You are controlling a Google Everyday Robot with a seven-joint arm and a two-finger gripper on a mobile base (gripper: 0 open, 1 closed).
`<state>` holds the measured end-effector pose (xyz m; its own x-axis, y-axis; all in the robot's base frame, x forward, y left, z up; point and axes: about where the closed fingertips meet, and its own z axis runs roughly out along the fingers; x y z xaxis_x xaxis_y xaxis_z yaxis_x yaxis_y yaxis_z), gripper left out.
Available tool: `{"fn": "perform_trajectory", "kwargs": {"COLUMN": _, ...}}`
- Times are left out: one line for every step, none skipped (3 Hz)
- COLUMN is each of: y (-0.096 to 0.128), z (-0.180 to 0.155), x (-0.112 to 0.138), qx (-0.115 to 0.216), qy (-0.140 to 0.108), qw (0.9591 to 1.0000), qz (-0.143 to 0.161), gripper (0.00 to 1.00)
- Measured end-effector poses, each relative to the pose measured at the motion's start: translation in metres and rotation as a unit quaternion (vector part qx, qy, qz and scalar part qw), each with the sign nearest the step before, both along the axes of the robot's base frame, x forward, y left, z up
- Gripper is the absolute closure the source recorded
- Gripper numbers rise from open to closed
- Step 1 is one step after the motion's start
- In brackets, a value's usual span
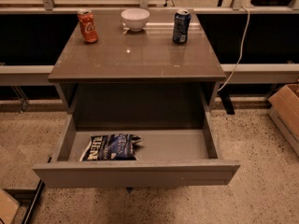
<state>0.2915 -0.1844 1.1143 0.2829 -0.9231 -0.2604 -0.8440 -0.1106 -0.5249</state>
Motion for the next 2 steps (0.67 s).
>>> {"fn": "perform_trajectory", "kwargs": {"y": 0.0000, "z": 0.0000, "x": 0.0000, "qx": 0.000, "qy": 0.000, "qw": 1.0000, "qz": 0.000, "gripper": 0.25}}
{"fn": "perform_trajectory", "kwargs": {"y": 0.0000, "z": 0.0000, "x": 0.0000, "qx": 0.000, "qy": 0.000, "qw": 1.0000, "qz": 0.000, "gripper": 0.25}}
